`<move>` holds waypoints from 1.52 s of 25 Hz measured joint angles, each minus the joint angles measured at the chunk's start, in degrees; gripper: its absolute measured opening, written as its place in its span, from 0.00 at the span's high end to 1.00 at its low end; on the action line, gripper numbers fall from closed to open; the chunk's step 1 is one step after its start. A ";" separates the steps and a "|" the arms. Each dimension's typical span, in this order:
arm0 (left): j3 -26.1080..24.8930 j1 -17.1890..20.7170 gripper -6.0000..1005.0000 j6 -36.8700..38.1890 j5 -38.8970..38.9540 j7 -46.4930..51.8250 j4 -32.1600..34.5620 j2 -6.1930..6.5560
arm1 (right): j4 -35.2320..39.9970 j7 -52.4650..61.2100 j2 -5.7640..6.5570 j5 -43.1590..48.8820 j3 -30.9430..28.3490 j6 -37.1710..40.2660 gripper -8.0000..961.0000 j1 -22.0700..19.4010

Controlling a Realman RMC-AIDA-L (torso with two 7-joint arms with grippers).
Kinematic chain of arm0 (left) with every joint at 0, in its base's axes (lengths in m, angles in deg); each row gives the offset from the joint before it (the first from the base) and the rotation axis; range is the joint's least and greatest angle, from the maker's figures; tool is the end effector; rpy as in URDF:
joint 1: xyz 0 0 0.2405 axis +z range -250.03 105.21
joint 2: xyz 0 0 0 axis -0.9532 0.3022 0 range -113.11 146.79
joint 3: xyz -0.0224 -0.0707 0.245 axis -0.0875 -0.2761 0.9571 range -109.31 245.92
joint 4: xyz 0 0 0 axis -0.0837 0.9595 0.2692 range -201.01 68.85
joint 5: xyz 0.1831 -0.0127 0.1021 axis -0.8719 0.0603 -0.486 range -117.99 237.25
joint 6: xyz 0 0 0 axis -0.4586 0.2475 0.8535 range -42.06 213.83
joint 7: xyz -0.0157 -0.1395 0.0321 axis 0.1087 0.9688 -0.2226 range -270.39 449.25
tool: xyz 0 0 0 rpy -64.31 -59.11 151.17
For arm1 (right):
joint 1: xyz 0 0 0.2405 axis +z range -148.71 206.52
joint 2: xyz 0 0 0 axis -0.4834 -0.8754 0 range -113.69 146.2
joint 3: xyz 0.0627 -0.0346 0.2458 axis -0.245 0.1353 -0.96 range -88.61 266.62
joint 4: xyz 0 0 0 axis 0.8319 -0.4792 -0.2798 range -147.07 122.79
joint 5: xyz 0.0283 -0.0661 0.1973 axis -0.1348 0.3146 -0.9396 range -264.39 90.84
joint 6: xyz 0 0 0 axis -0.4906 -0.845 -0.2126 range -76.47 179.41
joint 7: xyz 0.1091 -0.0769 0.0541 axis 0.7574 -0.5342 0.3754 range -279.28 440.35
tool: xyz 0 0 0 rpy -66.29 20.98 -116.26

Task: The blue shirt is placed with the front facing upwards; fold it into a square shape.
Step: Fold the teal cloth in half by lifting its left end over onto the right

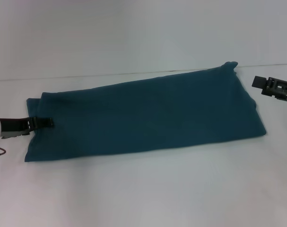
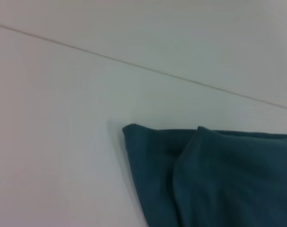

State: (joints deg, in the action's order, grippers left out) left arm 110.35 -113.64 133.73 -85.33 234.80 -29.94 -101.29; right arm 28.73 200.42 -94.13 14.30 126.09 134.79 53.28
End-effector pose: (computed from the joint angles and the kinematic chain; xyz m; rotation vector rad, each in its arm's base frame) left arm -0.3042 0.4251 0.0147 -1.8415 -1.5572 -0.2175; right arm 0.3078 0.3469 0.1014 -2.1123 1.4528 0.9837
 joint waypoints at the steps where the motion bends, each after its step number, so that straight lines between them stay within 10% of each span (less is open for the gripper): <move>1: -0.05 -0.06 0.14 -0.03 -0.10 0.00 -0.06 0.01 | 0.00 0.00 0.00 0.00 -0.01 0.00 0.05 -0.03; 38: -0.40 -4.84 0.14 5.13 0.44 1.22 -1.04 -0.36 | -0.22 -0.36 0.00 0.00 -0.79 -0.01 0.05 -0.81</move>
State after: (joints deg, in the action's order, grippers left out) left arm 109.96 -118.48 138.86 -84.89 236.02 -30.99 -101.65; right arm 28.51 200.06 -94.13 14.30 125.30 134.79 52.47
